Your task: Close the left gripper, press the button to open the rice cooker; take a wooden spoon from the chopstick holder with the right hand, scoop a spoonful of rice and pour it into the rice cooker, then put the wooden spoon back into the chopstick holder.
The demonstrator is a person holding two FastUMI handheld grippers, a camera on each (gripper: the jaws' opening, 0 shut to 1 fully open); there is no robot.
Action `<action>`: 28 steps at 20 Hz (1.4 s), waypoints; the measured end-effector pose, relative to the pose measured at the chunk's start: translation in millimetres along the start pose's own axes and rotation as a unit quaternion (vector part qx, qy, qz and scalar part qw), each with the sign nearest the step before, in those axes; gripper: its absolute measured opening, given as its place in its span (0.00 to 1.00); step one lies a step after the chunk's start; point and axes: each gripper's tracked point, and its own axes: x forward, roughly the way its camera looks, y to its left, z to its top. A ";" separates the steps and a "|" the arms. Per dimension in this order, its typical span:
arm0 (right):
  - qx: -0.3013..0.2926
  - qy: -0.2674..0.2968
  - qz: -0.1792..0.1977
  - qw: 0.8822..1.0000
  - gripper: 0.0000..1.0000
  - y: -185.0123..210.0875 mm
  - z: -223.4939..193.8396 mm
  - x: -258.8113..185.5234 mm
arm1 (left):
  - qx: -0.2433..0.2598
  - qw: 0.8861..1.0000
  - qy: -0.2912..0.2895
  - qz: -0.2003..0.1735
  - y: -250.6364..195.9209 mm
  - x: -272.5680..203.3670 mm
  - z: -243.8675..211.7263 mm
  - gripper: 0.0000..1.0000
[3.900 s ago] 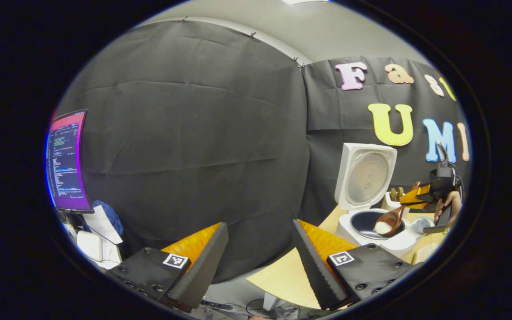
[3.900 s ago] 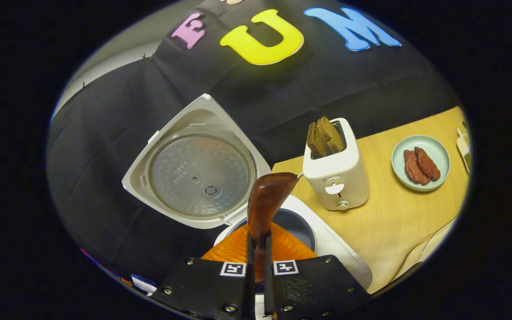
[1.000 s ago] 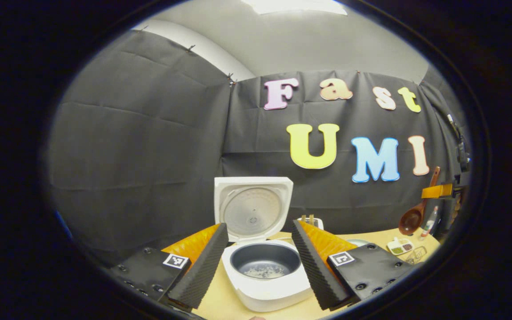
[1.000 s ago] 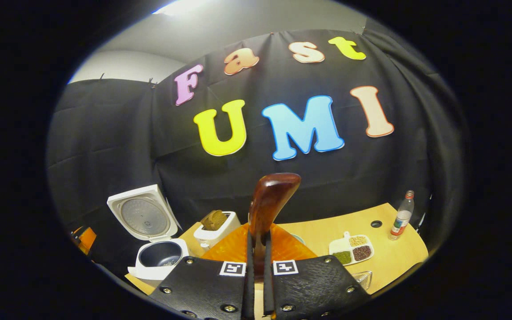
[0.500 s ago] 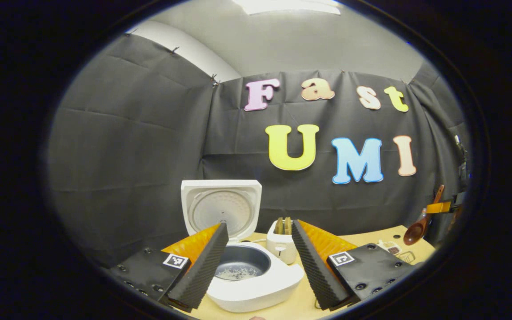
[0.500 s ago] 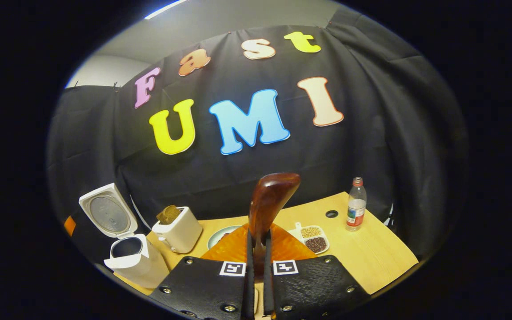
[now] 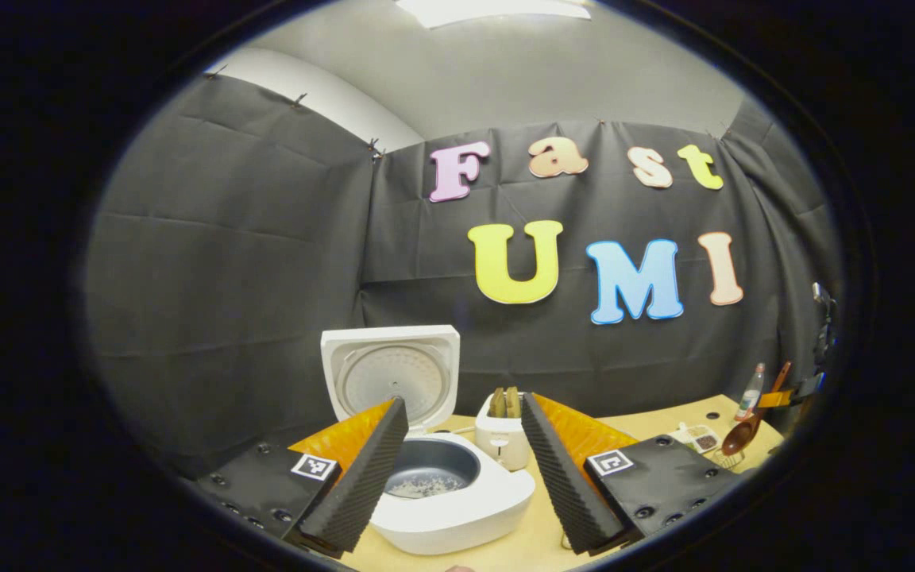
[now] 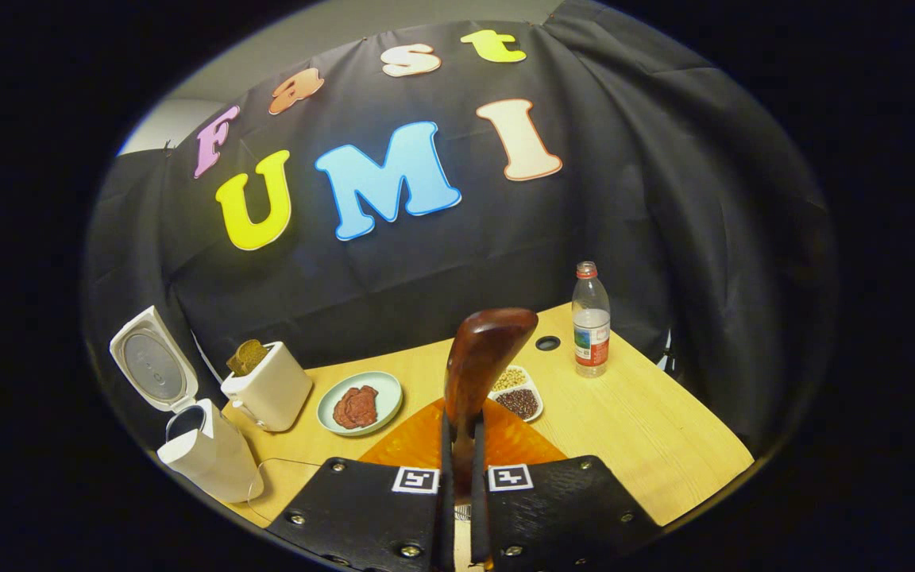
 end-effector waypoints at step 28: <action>-0.121 -0.058 -0.127 0.983 1.00 -53.6 20.3 -47.2 | 0.001 1.000 -0.013 0.001 17.8 34.1 14.3 1.00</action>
